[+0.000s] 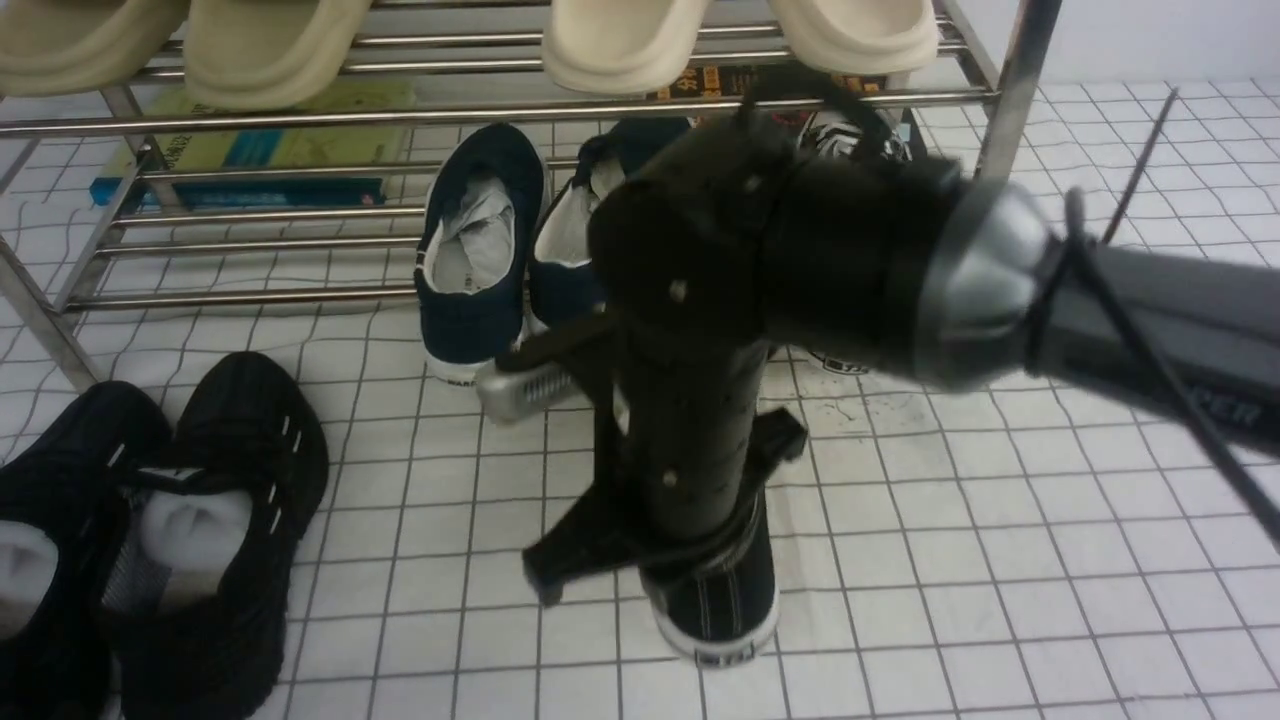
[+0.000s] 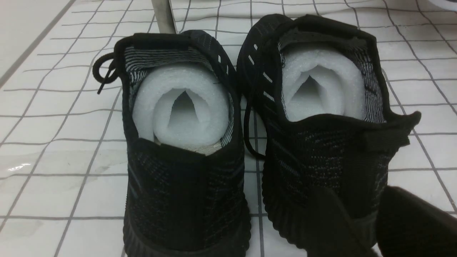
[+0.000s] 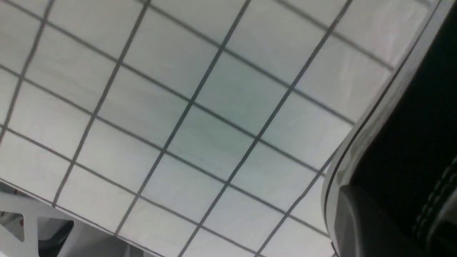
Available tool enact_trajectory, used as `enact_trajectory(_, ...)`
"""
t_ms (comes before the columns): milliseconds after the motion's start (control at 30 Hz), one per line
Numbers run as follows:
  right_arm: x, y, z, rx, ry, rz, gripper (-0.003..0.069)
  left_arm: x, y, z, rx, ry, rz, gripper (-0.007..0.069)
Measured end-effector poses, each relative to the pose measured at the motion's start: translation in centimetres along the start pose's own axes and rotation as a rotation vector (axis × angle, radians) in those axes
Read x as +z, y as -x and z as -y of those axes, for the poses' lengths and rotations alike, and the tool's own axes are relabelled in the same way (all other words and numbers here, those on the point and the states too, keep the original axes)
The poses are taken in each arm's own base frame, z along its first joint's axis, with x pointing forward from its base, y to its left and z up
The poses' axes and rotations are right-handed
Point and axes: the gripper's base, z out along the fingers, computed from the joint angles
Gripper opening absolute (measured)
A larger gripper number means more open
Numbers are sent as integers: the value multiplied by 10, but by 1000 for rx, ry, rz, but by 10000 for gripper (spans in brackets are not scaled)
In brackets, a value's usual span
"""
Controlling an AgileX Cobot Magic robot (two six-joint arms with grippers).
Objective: Take the shoes off the shelf with your hand from the white checkered tablecloth.
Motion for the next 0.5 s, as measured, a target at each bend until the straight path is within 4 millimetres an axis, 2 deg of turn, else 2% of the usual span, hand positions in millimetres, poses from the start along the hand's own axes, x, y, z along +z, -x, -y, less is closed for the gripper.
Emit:
enact_trajectory(133,7,-4,0,57,-22,-16,17,0,0,0,0,0,0,237)
enact_trajectory(367,7,1,14,111,-75,7,21,0,0,0,0,0,0,239)
enact_trajectory(500,19,6,17,130,-91,-1,61,0,0,0,0,0,0,239)
